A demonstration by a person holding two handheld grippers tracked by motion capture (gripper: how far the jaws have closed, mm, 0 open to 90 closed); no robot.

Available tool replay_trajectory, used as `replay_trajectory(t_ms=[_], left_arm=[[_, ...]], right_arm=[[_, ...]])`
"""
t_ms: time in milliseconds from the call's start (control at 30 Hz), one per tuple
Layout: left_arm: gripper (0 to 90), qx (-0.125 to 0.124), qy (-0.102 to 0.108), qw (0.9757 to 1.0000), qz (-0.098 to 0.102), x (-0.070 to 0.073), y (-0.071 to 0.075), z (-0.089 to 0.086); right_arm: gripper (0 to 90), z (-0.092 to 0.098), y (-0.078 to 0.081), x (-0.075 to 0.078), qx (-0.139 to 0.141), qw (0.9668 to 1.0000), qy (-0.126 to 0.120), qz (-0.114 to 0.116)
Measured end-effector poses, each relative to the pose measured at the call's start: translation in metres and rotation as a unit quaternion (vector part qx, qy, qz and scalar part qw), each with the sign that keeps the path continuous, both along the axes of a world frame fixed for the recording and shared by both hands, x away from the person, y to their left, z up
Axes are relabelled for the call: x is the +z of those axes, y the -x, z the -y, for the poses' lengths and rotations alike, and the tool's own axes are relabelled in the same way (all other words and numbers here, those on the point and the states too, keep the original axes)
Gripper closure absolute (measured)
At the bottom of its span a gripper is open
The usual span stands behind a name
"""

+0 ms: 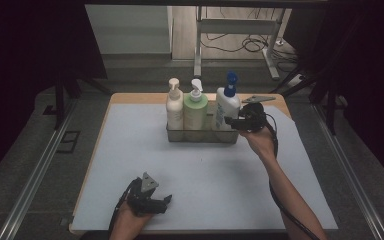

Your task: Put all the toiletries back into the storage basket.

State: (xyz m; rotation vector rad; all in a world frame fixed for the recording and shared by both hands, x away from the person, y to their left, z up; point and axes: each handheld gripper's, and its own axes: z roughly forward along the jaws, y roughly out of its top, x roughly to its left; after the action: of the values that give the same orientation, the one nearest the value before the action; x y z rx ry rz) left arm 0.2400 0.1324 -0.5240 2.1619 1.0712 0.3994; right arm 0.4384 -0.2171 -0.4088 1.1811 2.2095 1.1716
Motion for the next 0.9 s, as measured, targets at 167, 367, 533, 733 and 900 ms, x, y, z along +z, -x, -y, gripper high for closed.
replay_trajectory(t_ms=[167,367,533,733,900], left_arm=[[12.7,0.000,-0.001,1.0000,0.000,0.000,0.000,0.000],[12.7,0.000,-0.001,1.0000,-0.001,0.000,0.000,0.000],[12.7,0.000,-0.001,1.0000,-0.001,0.000,0.000,0.000],[12.7,0.000,-0.001,1.0000,-0.001,0.000,0.000,0.000],[12.7,0.000,-0.001,1.0000,0.000,0.000,0.000,0.000]], right_arm=[[48.2,0.010,0.010,0.000,0.006,1.0000,-0.003,-0.003],[65.7,0.016,0.019,0.002,0.007,0.9996,0.027,0.008],[78.7,0.021,0.017,0.001,-0.016,0.9994,0.030,0.012],[89.5,0.025,0.005,-0.002,-0.031,0.9992,0.025,0.007],[89.7,0.022,-0.009,-0.007,-0.040,0.9990,0.021,-0.004]])
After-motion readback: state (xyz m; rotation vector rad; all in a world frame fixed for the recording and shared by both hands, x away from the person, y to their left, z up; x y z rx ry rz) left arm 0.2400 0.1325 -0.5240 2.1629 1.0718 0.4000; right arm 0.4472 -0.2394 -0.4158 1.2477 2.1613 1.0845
